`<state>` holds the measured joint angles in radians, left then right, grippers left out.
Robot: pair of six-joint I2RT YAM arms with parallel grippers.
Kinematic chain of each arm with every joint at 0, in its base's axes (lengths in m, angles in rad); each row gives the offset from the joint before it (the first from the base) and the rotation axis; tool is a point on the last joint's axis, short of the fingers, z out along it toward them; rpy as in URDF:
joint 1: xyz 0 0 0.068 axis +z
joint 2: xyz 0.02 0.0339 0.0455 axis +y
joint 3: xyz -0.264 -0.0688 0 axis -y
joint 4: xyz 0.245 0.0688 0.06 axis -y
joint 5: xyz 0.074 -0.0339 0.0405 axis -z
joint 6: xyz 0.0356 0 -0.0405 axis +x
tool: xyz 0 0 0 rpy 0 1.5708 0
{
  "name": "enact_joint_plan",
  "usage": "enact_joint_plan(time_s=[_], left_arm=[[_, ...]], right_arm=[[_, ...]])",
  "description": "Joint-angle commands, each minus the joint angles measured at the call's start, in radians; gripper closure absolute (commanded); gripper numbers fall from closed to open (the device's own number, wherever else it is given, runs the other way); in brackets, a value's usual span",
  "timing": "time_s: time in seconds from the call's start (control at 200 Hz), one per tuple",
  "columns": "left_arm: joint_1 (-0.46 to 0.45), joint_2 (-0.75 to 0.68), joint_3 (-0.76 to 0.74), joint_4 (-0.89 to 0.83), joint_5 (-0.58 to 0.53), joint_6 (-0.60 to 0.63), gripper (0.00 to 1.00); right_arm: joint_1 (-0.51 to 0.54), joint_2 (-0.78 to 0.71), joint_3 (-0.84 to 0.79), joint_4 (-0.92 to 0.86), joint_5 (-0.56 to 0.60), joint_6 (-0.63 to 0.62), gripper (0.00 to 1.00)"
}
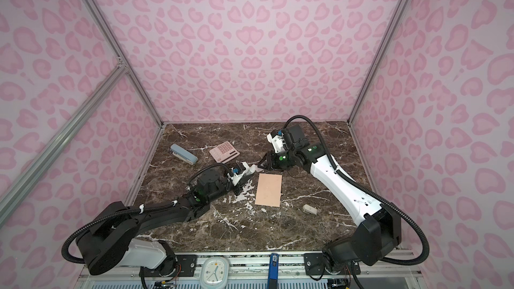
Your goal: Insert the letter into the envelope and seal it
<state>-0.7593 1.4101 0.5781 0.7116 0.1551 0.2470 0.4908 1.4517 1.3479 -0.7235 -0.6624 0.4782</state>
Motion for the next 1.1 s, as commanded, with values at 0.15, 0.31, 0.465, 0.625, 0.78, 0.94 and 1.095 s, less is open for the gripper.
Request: enact_joint_plan(time_s=[0.15,0.31,0.465,0.625,0.78,0.94,1.095], left_arm=[[0.002,0.004,0.014,0.052,0.023,-0.013,0.96],[0.002,0.004,0.015,0.048,0.027,-0.017,0.96],[0.001,0.004,0.02,0.038,0.032,-0.021,0.96],[0.0,-0.004,0.021,0.028,0.041,-0.023,0.96],[-0.002,-0.007,0.025,0.012,0.049,-0.017,0.96],[-0.007,-0.008,0.025,0.003,0.052,-0.008,0.96],[-0.017,-0.01,0.028,-0.008,0.048,0.003,0.96]], right_arm=[[0.002,0.016,-0.007,0.045,-0.019,0.008,0.71],[0.002,0.021,-0.012,0.065,-0.034,0.017,0.71],[0.002,0.028,-0.01,0.075,-0.042,0.019,0.71],[0.0,0.038,-0.006,0.074,-0.043,0.016,0.71],[-0.004,0.045,-0.006,0.081,-0.049,0.019,0.71],[-0.013,0.056,0.006,0.083,-0.063,0.021,0.71],[-0.014,0.075,0.025,0.065,-0.073,0.014,0.72]])
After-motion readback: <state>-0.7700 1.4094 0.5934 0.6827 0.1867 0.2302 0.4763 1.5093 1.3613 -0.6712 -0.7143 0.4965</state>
